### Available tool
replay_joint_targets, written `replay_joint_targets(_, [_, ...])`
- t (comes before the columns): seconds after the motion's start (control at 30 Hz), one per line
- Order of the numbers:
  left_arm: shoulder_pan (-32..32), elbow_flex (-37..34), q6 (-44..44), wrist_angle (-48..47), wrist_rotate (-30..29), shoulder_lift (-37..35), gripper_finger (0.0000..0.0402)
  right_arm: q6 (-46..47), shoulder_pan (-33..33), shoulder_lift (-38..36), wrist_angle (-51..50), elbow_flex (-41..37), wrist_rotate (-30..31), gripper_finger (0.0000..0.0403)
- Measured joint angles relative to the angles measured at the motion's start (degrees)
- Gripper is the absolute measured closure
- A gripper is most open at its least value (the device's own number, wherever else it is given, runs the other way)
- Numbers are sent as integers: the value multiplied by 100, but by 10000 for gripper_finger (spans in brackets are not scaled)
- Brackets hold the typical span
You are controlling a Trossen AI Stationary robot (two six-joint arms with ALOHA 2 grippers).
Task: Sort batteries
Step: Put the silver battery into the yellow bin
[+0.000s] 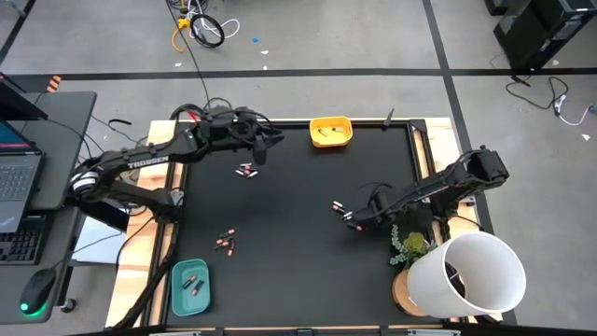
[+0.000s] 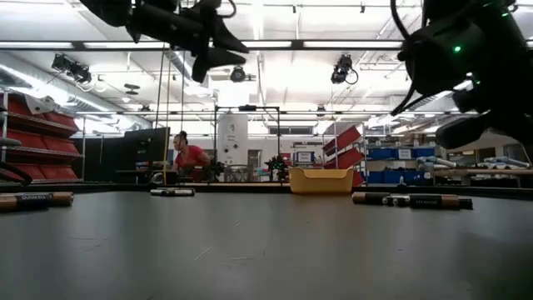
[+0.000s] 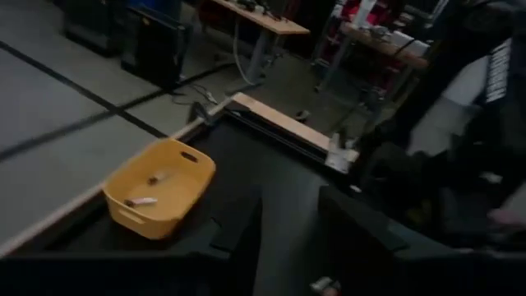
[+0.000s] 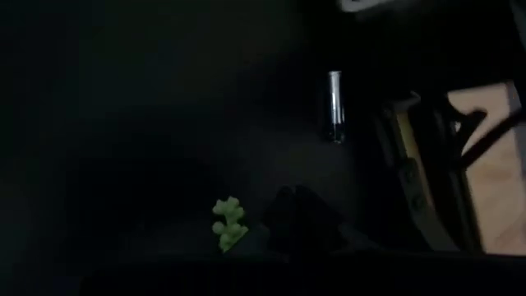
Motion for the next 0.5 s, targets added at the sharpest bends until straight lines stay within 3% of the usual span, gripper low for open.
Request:
replay_joint_targets(0.17, [4, 20, -34, -75, 131, -181, 265, 793, 188, 0, 6, -55, 59, 401])
replay_joint_targets(0.27, [15, 20, -56, -250, 288, -244, 265, 1009, 223, 0, 18, -4, 450, 401])
replay_joint_targets(0.37, [26, 15, -57, -263, 607, -329, 265, 700, 241, 0, 20, 100, 982, 398])
replay_joint_targets(0.5, [24, 15, -32, -273, 842, -428, 265, -181, 198, 0, 15, 291, 950, 388])
